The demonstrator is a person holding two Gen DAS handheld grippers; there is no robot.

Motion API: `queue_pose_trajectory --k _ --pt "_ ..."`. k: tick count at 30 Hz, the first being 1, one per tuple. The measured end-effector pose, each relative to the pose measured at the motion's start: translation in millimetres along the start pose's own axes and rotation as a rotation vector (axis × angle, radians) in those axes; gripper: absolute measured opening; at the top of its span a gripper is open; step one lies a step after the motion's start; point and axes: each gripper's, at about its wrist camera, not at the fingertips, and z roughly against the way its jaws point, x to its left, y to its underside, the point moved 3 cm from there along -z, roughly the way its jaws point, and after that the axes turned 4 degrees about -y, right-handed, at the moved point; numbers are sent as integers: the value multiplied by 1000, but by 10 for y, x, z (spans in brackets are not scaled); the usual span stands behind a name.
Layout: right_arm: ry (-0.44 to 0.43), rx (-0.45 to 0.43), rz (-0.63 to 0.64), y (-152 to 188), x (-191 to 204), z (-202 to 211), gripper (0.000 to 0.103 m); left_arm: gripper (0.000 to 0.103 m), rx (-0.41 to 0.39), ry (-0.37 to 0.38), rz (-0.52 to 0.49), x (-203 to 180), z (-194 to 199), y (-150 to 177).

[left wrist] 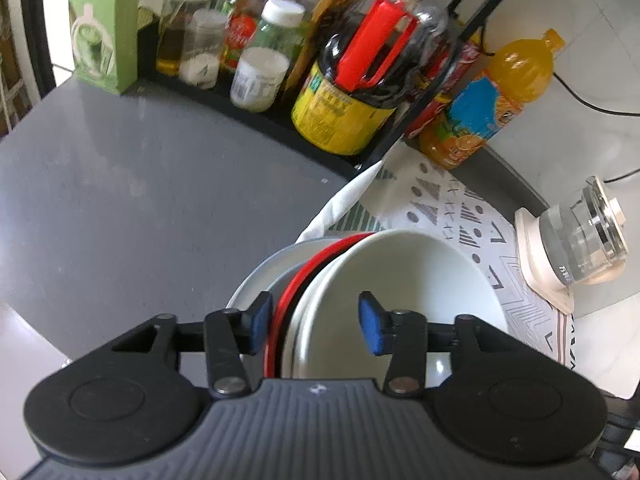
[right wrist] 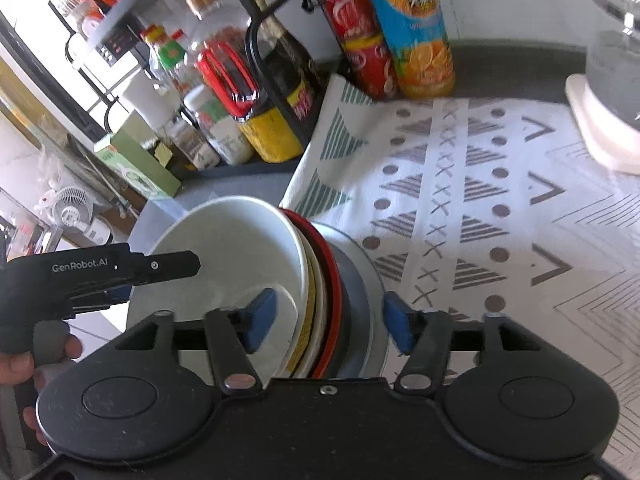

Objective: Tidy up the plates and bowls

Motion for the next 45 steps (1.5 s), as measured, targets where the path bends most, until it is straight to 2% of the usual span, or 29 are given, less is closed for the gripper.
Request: queue_pose_trajectory --k 2,4,6,13,21,28,35,45 --pt "3 -27 4 5 12 95 77 66 -20 5 -17 -43 66 -12" --pt "7 -50 5 15 22 180 85 78 -43 4 -34 -84 138 -19" --pt "16 -75 4 41 28 263 89 84 -58 7 -48 -116 197 -18" --pt "75 -179 -47 196 -61 612 103 85 -70 7 -76 -211 369 91" --pt "134 -276 -89 460 -137 999 103 89 -104 16 -133 -329 661 337" --pt "196 -358 -97 682 -40 1298 103 103 -134 12 -186 -377 893 593" --pt "272 -419 -91 886 109 1473 103 103 -153 21 -236 -379 1067 768" --pt "345 -473 -140 1085 376 1546 103 103 -175 96 -276 -275 1194 782"
